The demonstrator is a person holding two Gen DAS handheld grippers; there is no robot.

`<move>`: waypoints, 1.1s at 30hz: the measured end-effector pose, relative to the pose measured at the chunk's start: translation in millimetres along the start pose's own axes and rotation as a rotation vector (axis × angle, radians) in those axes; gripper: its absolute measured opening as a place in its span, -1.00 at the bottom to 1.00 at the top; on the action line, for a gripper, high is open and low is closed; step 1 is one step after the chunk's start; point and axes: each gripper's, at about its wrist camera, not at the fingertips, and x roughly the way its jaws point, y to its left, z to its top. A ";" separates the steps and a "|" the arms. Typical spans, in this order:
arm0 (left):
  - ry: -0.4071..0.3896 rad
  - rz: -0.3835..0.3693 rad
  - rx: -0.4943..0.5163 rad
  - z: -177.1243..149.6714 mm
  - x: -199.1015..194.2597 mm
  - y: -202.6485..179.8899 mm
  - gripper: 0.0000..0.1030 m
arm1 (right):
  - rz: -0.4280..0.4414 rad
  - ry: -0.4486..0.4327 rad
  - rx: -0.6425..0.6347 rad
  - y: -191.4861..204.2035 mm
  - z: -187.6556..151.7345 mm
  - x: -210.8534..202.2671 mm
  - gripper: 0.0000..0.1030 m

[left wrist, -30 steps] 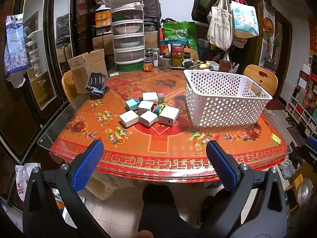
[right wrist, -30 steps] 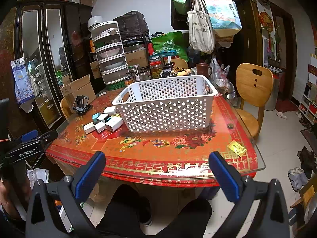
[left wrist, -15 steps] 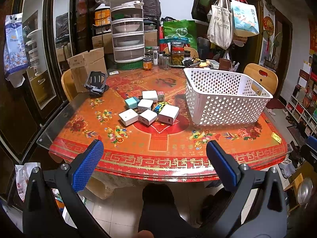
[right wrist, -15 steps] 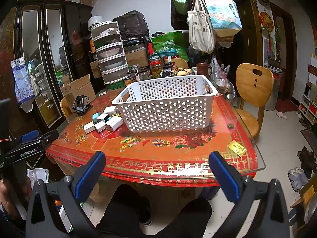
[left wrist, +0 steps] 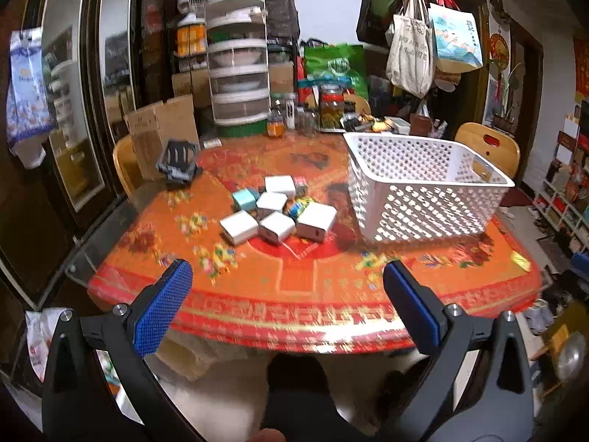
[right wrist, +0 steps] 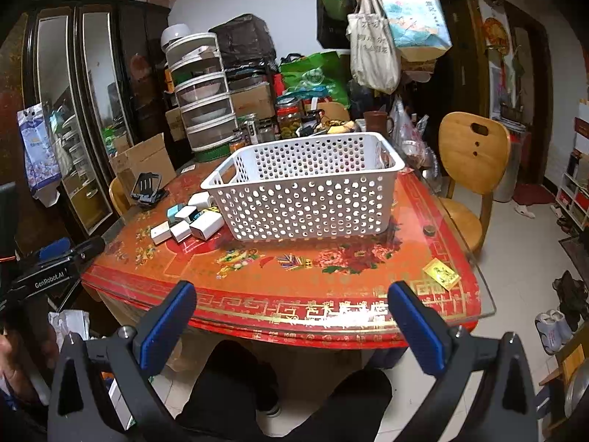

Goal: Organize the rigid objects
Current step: 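Grasp the white square charger with the left gripper while the right gripper grips the basket rim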

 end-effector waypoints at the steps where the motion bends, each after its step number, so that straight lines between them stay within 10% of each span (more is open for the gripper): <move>1: 0.001 0.005 0.003 0.4 5.9 -0.3 0.99 | 0.022 0.010 0.002 -7.3 4.0 6.5 1.00; 5: -0.002 -0.040 -0.057 9.0 41.1 13.6 0.99 | -0.046 0.040 0.033 -57.1 45.0 42.4 1.00; 9: -0.023 -0.052 -0.091 22.1 72.9 35.1 0.99 | 0.155 0.039 0.169 -122.4 100.9 85.8 1.00; 14: 0.094 -0.010 -0.062 30.5 129.3 55.0 0.99 | -0.070 0.230 0.135 -162.1 141.9 172.5 1.00; 18: 0.195 -0.080 -0.121 28.3 179.0 79.2 0.99 | 0.014 0.371 0.224 -180.9 144.0 220.1 0.95; 33: 0.331 -0.043 -0.121 12.1 274.7 127.7 0.99 | -0.004 0.490 0.237 -179.9 137.0 268.7 -0.16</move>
